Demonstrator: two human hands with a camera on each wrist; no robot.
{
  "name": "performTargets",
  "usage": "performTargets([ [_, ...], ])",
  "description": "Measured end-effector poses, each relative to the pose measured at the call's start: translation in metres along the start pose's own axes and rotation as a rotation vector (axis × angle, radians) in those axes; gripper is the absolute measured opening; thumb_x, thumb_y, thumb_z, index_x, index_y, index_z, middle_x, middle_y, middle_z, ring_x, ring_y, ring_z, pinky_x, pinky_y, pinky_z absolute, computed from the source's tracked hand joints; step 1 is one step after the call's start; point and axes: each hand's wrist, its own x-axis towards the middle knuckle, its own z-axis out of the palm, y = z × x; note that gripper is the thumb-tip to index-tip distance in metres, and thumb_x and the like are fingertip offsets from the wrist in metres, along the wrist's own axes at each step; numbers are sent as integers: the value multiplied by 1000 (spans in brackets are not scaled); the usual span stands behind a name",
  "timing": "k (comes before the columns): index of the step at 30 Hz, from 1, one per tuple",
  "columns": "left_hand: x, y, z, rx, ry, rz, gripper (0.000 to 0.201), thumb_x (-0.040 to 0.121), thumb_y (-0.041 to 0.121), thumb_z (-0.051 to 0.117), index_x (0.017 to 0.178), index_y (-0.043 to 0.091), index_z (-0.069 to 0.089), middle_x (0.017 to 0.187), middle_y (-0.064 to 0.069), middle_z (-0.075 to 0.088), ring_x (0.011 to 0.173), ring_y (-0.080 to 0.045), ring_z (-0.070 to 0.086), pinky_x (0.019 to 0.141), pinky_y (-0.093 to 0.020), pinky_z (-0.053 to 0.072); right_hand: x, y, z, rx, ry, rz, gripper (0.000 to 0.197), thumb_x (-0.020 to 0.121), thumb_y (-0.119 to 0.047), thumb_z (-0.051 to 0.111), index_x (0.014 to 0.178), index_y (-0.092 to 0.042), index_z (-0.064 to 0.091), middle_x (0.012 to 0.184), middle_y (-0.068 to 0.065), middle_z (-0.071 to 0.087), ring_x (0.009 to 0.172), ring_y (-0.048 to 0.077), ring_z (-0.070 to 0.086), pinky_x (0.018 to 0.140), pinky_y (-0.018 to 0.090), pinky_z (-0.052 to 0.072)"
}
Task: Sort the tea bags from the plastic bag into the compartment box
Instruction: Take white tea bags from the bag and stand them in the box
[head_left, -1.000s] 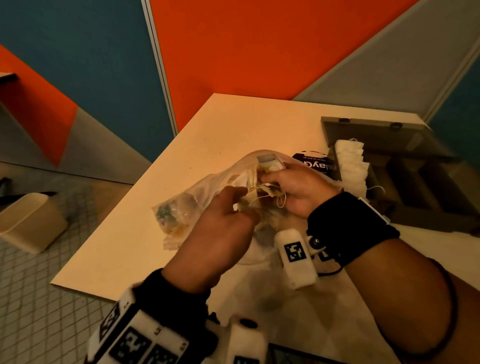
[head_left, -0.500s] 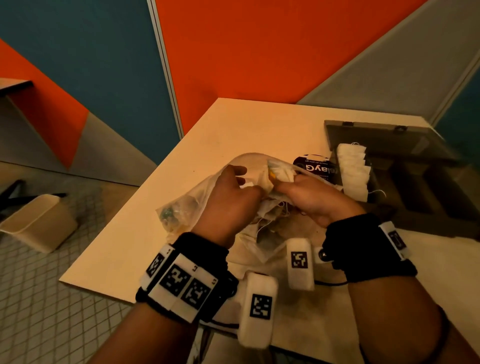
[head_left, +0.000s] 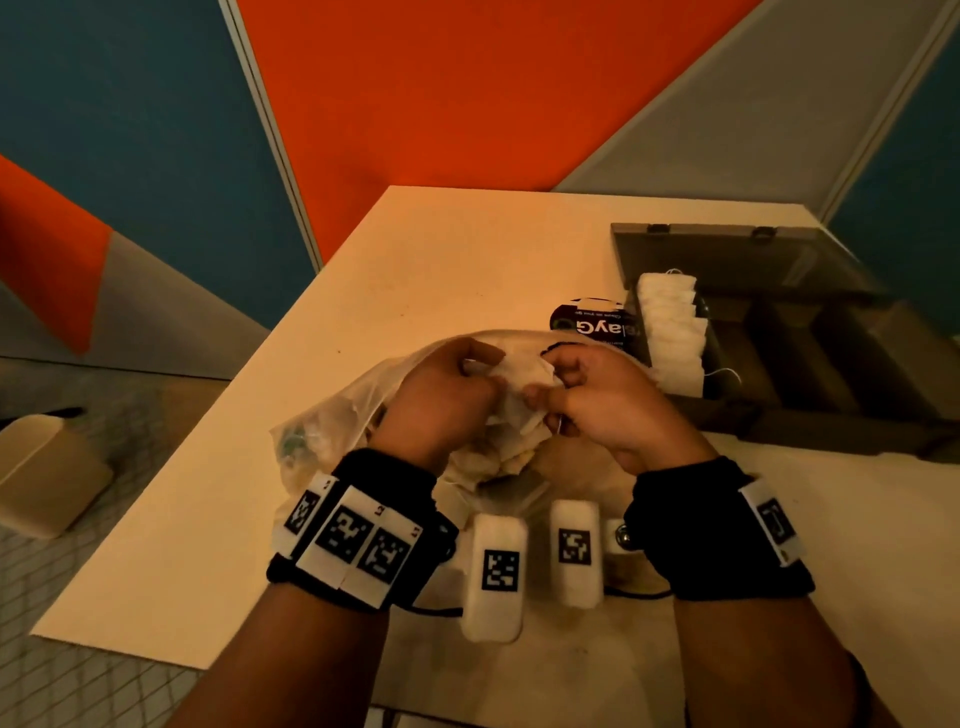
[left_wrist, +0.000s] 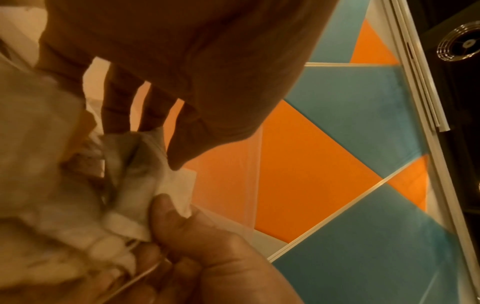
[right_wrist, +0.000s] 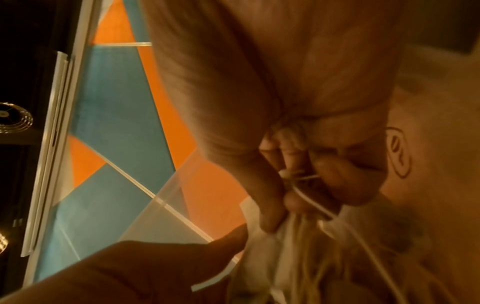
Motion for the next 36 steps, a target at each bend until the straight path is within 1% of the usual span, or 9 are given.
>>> performTargets([
  [4,2,-4,2,13,-20,6,7,85,19,67,91,17,65,81,-8,71,69,-21,66,63,-35,55,0,0,1,35,82,13,9,92,-12,64,84,-15,67,79,19,66,51,18,52,54,29,42],
  [9,0,-6,4,17,-28,22,15,90,20,64,86,6,64,86,-17,70,78,-33,69,70,-50,59,-4,-1,4,47,114,24,14,95,-20,60,87,-15,70,72,2,63,49,14,54,44,22,39],
  [15,-13,-10,4,-32,69,57,22,91,18,58,86,-3,59,87,-25,65,69,-25,59,69,-48,53,-11,-4,7,46,134,51,17,97,-21,56,86,-18,69,69,10,60,50,17,52,42,22,37],
  [19,-25,-12,2,-104,88,64,21,91,17,56,86,-4,57,76,-14,57,69,-21,55,66,-41,49,-14,-7,6,11,161,32,19,98,-21,55,86,-18,70,72,9,62,53,15,51,43,21,38],
  [25,-35,-13,-3,-287,136,65,24,90,7,51,68,13,55,63,3,54,60,-10,48,50,-18,41,-10,-6,7,-180,215,29,18,98,-26,54,97,-19,70,87,3,66,73,16,55,66,29,43],
  [29,-39,-11,-4,-325,124,79,30,90,1,48,65,16,55,53,14,54,50,-2,46,45,-11,38,-23,-24,9,-149,155,-24,25,100,-19,48,120,-18,64,111,-7,57,101,10,54,81,21,46],
  [31,-40,-11,-5,-310,109,107,23,89,0,47,70,11,55,62,4,55,54,-7,46,46,-12,37,-33,-33,10,-45,72,-79,25,100,-19,50,117,-20,68,115,-7,61,107,10,57,92,28,49],
  [33,-42,-9,-7,-309,79,132,14,88,0,47,77,3,56,69,-4,55,58,-9,47,47,-13,36,-42,-41,8,-68,-14,-132,20,97,-25,55,109,-24,72,111,-8,67,104,6,60,88,24,49],
  [36,-45,-5,-8,-324,39,150,19,89,0,47,76,9,58,62,4,59,51,-2,52,45,-10,40,-46,-48,5,-212,-67,-170,13,91,-27,65,94,-20,75,96,-4,72,95,14,65,84,30,52],
])
